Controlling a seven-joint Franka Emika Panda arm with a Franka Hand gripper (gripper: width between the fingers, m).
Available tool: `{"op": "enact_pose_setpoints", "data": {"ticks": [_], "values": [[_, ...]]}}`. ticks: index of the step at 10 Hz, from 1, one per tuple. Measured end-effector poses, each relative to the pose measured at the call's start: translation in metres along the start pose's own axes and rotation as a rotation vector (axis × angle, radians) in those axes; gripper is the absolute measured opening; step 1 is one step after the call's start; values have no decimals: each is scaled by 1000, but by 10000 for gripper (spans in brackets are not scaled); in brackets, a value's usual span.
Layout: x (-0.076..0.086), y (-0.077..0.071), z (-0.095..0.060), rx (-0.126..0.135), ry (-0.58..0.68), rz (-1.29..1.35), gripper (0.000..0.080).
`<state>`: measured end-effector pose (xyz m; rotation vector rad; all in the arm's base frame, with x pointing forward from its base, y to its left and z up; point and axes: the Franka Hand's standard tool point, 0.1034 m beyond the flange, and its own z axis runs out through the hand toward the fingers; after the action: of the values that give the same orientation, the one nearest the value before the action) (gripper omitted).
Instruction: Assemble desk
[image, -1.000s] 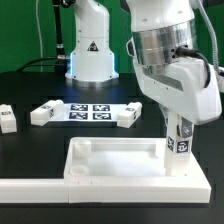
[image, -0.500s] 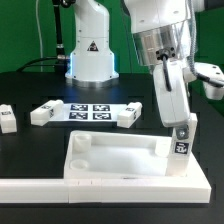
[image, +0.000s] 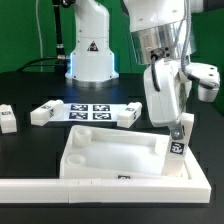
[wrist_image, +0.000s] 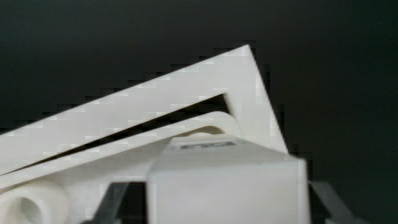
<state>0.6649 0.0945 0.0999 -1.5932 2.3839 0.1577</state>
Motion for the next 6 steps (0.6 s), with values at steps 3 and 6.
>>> {"op": "enact_pose_setpoints", "data": {"ticks": [3,6], "values": [[-3,0,-2,3,-3,-10,614],[-27,0,-38,27,-34,-41,648]]}}
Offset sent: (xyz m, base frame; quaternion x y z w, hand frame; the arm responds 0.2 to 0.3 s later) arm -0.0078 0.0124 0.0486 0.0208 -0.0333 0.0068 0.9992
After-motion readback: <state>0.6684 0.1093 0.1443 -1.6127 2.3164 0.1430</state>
